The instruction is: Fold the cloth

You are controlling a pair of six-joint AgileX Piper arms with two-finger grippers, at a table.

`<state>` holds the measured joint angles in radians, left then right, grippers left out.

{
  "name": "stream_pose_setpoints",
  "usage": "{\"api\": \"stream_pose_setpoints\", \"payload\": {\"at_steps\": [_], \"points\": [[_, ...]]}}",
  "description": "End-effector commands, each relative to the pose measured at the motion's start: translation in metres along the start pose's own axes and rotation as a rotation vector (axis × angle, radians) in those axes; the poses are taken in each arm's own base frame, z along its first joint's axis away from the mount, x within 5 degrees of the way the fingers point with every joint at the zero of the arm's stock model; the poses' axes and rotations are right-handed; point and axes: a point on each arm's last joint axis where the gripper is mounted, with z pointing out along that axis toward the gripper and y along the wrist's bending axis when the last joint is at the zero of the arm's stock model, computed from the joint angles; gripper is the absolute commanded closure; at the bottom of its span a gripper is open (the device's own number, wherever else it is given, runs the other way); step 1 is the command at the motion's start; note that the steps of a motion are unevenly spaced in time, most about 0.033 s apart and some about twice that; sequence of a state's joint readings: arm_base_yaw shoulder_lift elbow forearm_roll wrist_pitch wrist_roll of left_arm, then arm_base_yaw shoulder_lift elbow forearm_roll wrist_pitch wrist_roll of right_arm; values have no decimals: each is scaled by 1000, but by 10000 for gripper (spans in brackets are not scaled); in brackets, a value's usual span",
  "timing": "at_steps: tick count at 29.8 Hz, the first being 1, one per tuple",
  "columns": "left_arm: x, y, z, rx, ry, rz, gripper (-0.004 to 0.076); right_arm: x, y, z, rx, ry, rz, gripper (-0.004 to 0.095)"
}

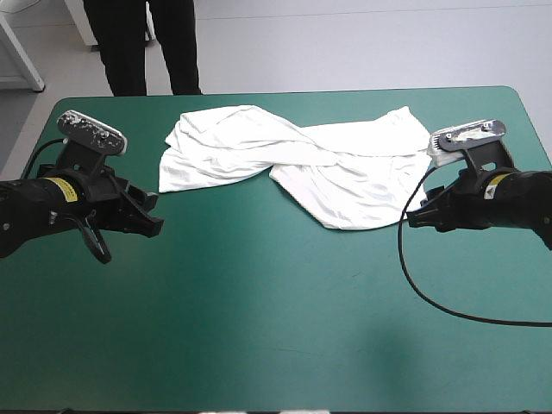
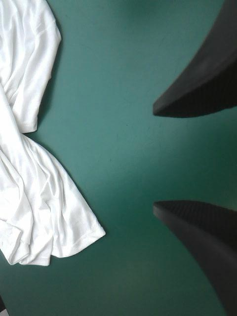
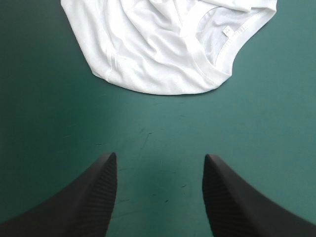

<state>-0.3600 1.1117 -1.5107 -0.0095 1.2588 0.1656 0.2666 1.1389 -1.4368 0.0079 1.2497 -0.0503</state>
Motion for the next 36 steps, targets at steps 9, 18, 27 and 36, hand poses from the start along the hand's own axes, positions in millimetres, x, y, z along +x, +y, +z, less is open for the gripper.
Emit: {"api": "stream_pose_setpoints", "payload": {"at_steps": [9,18,27,36], "points": [[1,-2,-12,8,-15,-4,353,-1,-1,-12,9,-41,-11,412],[0,1,-9,-20,-1,-40,353,-1,-1,-12,10,-43,-11,412],[-17,32,52,-169,167,-79,353,-7,-5,-1,49,-33,-25,412],[-48,107,117,-138,200,-304,353,-12,-5,3,54,-53,-27,412]]}}
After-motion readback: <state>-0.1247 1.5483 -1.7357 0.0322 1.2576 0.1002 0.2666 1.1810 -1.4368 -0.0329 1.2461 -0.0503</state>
